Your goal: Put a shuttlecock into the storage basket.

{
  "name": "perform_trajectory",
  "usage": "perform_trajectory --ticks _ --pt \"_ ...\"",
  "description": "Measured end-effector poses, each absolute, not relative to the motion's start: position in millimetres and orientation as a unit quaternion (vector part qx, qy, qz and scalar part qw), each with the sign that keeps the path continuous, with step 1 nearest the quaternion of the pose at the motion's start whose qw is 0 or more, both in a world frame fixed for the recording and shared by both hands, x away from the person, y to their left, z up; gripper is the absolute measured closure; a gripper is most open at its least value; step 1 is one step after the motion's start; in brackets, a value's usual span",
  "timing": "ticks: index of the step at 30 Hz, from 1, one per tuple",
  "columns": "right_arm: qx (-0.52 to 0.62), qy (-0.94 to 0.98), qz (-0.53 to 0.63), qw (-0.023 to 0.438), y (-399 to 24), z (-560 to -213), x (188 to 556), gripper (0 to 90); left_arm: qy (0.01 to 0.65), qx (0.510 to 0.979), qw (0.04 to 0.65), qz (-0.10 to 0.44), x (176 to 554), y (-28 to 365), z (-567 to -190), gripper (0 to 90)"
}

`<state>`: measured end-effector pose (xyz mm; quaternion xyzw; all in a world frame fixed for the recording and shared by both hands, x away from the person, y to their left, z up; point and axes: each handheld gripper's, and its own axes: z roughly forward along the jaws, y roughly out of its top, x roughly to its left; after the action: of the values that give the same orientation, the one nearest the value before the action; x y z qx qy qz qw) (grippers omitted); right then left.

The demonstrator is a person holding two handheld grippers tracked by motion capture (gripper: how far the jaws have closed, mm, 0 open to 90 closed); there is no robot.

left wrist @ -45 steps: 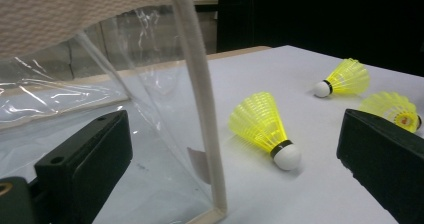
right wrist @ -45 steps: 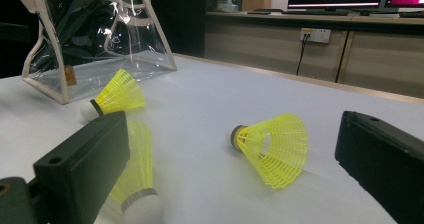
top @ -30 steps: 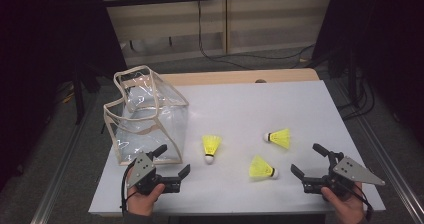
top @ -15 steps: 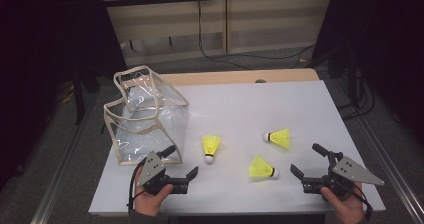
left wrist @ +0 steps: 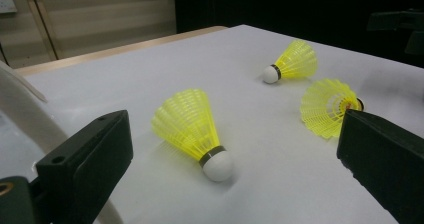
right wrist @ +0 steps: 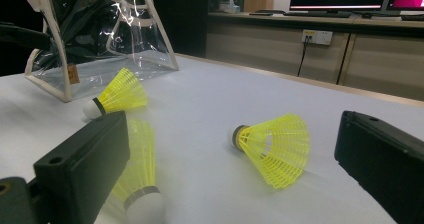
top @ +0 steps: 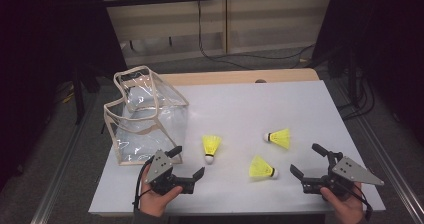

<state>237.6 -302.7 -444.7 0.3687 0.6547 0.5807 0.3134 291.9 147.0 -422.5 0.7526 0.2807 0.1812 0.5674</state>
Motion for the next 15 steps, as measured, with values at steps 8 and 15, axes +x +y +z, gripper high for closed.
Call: perform_trajectory --ticks 8,15 --pt "0.365 0.658 0.579 0.314 -302 -445 238 0.9 0.295 0.762 0.554 0.159 294 137 -424 1.5" --pt "0.366 0.656 0.581 0.314 -302 -445 238 1.0 0.295 0.769 0.545 0.155 297 131 -426 1.6"
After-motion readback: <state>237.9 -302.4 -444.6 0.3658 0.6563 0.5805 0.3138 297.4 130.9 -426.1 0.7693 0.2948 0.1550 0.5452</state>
